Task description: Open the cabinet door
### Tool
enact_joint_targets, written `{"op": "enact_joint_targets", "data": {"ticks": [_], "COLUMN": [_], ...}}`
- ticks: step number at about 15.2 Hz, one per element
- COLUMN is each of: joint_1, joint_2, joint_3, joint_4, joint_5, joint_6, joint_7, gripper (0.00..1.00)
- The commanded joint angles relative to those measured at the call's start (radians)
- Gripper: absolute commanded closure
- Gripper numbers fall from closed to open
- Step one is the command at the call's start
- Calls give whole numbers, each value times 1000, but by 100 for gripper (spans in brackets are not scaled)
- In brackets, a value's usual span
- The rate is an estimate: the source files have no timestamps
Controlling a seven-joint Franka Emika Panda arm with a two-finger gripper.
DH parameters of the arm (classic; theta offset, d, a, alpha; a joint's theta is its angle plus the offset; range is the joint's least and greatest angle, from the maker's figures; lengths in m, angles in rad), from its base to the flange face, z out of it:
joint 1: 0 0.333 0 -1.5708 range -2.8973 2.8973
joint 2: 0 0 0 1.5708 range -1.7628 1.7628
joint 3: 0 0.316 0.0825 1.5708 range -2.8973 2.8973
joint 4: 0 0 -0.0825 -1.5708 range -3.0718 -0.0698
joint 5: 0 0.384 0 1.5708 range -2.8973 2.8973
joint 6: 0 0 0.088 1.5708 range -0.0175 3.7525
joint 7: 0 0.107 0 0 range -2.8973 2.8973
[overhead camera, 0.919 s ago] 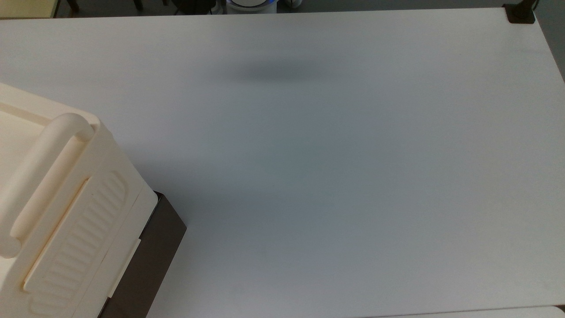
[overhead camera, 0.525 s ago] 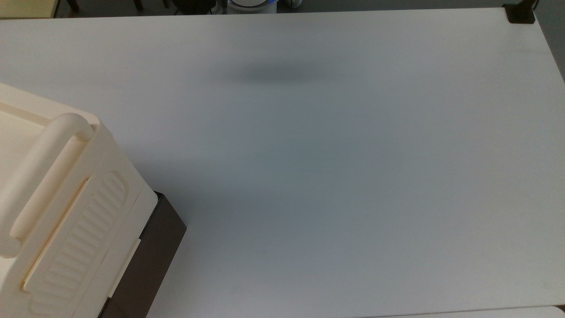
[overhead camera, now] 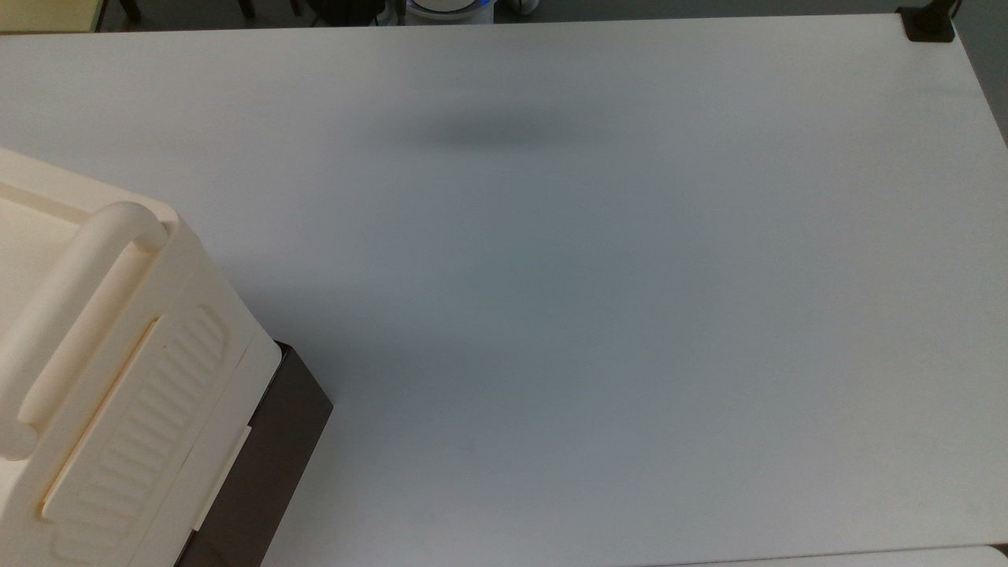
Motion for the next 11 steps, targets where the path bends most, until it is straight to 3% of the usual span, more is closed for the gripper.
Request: {"op": "enact_joint_targets", "data": {"ticks": [1,11], "joint_1": [-2,-3], "joint_2": [-5,7], "joint_3": [11,11], "joint_4": [-13,-14], "joint_5": [-20,-20], "joint_6": [26,48], "joint_7": [-15,-24], "gripper": [0,0]}}
